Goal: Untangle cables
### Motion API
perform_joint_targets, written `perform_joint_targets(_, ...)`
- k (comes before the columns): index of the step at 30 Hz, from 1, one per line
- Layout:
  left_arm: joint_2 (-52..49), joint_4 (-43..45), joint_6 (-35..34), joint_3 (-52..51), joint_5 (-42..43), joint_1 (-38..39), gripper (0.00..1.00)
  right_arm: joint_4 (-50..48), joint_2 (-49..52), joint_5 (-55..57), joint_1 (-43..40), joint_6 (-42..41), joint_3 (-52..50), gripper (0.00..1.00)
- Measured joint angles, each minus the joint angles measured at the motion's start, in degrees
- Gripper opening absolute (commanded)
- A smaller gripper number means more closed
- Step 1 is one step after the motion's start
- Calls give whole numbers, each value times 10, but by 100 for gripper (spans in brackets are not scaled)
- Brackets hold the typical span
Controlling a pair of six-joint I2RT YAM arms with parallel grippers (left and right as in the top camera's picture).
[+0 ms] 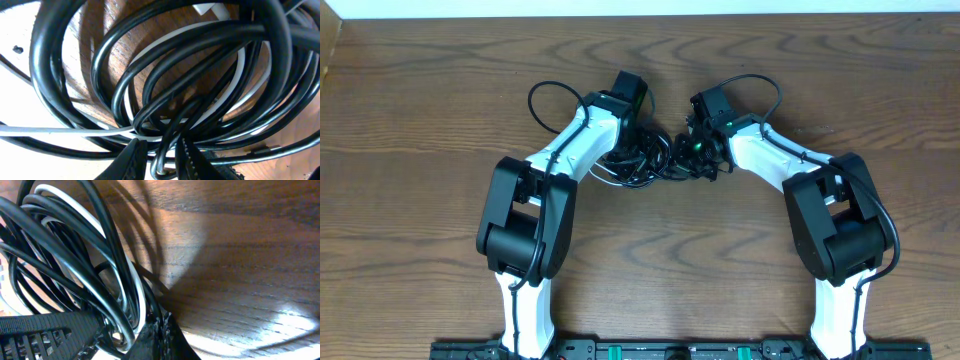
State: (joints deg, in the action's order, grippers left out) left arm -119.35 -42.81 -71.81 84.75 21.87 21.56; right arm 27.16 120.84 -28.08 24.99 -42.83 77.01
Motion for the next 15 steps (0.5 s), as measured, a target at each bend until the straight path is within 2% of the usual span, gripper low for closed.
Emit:
perform_joint_targets(11,0,3,0,0,-15,7,23,0,0,0,0,0,0,2)
perform_joint_targets(15,-3,7,-3,0,-30,17,15,0,0,0,0,0,0,2)
